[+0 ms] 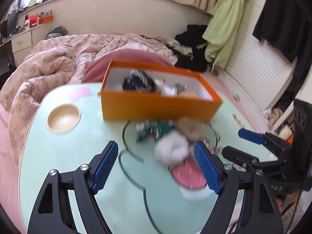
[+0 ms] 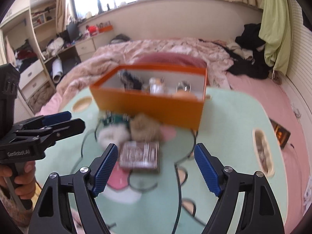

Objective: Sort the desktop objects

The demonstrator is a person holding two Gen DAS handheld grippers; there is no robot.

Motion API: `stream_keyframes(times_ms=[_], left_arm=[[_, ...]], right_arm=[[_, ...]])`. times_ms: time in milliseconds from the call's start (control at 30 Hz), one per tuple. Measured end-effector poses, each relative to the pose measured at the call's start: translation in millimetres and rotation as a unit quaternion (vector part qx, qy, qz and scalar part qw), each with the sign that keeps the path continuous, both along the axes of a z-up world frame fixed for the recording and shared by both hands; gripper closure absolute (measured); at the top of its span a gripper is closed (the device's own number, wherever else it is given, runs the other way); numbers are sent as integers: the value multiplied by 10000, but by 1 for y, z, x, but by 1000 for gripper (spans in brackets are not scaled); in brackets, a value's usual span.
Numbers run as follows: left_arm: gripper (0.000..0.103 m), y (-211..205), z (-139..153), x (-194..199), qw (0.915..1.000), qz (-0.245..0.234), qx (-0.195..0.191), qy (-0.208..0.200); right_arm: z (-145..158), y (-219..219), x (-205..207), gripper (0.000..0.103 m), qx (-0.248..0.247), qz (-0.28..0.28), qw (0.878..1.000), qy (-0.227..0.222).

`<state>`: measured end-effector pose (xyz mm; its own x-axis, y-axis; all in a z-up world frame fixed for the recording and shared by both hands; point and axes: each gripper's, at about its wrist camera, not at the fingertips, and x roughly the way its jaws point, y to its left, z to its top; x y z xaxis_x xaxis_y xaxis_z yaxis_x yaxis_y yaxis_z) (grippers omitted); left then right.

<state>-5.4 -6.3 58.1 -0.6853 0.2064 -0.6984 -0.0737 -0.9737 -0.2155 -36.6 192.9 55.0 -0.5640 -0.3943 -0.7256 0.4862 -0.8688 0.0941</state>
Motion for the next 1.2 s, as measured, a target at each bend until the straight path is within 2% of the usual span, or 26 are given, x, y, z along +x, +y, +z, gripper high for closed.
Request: stream_keyframes(times_ms=[100,233,267,300,400,433,467,1200], left_arm=[[23,10,-13,19,9988,67,-493,-23],[23,14,-33,19,9979,77,-570,-282],[22,15,-37,16,9975,89,-588,-391],[21,17,-38,17,9968,149,-694,-370],[16,19,-39,17,9938,288,-986,-421],[5,18,-40,17,9936,289,-987,-458],[0,17,-41,16,9934,290,-992,-500],[0,20,-45,18,9937,285,-985,-462]], right_arm=[[-19,1,14,22,179,88,9997,-140],[-32,0,18,20,406,89,9989,-236],[-35,0,17,13,424,76,9986,-294],[-38,0,15,0,485,55,9984,-289],[-41,0,13,0,585,10,9980,-251],[-42,1,13,0,583,10,9980,-243],[-42,1,13,0,580,9,9980,-237],[-42,2,13,0,524,22,9985,-164]])
